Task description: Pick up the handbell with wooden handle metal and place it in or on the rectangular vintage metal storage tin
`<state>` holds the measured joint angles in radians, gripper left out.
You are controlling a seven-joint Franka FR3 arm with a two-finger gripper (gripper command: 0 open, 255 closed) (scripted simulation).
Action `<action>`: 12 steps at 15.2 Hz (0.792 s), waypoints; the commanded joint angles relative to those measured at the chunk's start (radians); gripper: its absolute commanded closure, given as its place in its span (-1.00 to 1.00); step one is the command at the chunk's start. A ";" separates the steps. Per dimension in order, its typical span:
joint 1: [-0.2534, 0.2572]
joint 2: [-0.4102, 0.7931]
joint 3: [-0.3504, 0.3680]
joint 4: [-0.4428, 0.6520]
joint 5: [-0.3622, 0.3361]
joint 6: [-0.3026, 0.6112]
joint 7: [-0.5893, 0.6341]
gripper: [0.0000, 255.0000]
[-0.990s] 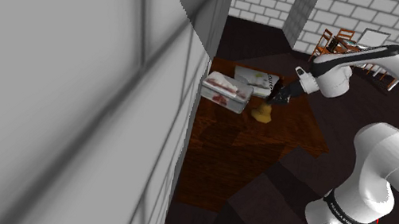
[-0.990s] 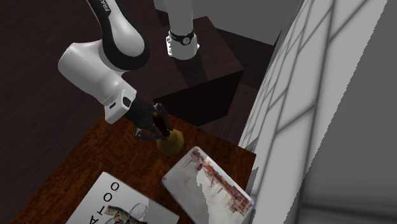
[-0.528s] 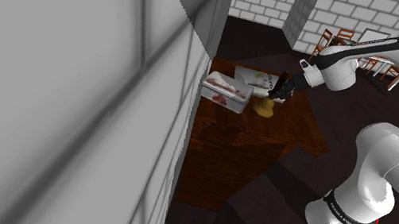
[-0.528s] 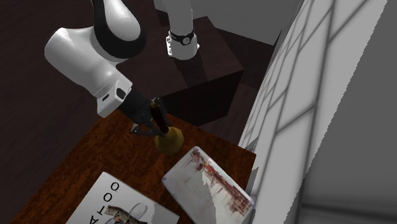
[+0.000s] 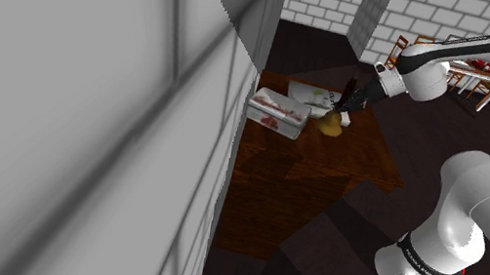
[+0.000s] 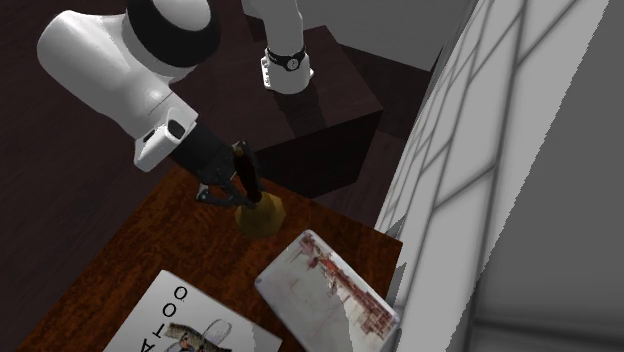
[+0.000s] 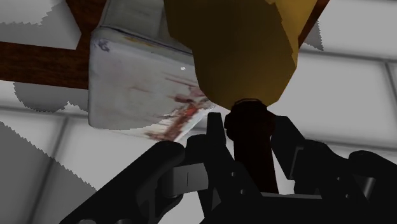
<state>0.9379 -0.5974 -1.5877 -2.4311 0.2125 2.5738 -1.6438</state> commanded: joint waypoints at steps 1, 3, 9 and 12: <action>-0.031 0.007 0.037 0.006 0.003 -0.022 0.013 1.00; -0.062 0.013 0.074 0.012 0.004 -0.044 0.026 1.00; -0.149 0.021 0.178 0.035 0.002 -0.110 0.068 1.00; -0.188 0.021 0.225 0.049 -0.002 -0.142 0.091 1.00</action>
<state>0.7659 -0.5759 -1.3795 -2.3852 0.2124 2.4424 -1.5593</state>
